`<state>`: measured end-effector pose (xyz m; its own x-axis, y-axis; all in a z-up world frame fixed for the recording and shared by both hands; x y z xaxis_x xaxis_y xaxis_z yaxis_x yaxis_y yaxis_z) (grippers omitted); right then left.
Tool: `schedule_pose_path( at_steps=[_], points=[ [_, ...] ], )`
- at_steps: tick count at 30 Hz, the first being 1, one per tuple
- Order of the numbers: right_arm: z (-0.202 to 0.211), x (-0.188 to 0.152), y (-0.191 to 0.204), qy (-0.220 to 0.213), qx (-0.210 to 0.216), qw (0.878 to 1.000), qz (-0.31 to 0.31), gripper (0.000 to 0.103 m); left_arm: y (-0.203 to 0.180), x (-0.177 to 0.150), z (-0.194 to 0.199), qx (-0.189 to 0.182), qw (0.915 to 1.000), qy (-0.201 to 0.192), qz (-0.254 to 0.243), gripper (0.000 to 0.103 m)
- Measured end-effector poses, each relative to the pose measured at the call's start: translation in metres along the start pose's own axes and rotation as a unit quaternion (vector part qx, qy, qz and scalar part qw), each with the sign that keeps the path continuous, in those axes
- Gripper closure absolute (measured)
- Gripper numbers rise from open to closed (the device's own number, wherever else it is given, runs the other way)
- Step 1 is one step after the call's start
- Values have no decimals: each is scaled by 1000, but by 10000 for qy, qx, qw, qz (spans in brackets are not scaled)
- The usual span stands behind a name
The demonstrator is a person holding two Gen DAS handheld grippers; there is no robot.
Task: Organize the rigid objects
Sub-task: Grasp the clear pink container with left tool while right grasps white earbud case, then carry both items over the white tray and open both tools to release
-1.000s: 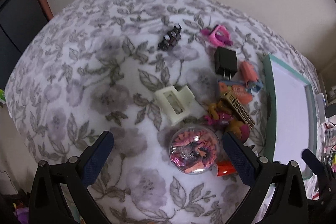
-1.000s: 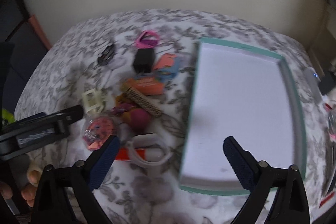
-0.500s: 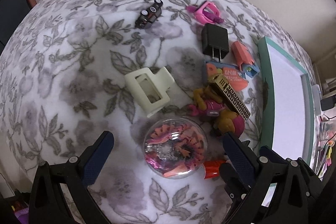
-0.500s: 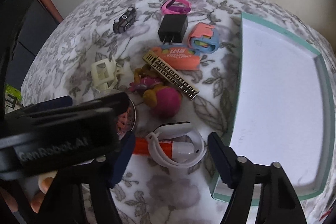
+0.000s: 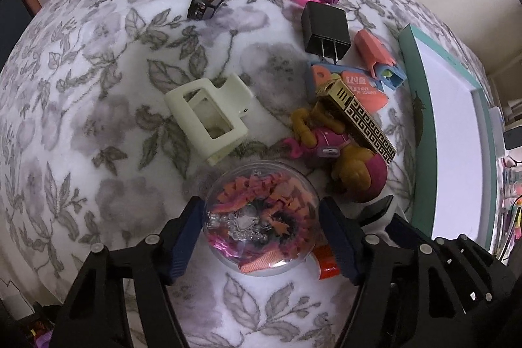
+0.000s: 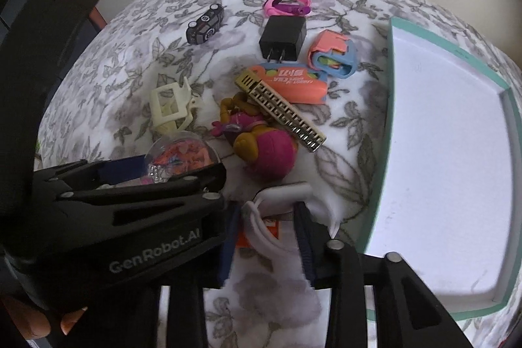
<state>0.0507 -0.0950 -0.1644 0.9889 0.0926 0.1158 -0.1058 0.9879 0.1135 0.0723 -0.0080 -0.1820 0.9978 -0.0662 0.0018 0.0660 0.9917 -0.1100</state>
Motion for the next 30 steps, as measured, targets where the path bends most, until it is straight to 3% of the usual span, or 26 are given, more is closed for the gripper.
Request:
schedule_pose_path(
  at_steps=[9,17,22,30],
  points=[
    [7,1,7,-78,146,9998,53,77,-2,-6,4,-16,10000,-64,-48,30],
    [24,0,2,-236,831,9956,-369,78,6,-5,29,-239,9988,-400,114,30],
    [43,6,-2,-520,1228,9892,-606,78,9,-3,47,-447,9967,-648,200,30],
    [78,12,-18,-1043,1410,9805,-884,78,1,6,76,-618,9925,-1021,271,30]
  ],
)
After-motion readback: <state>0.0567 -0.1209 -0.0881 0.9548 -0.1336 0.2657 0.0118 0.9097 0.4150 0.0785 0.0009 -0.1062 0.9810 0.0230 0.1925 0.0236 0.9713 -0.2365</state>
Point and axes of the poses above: each gripper's, at about its wrist camera, not at the fingertips, and z roughly against the way its jaws point, y to its left, x to its top, the point moved 10 cm from there along -z, roughly the way its jaws point, and after that the axes turned 12 degrees about y, right-handed, at the moved point
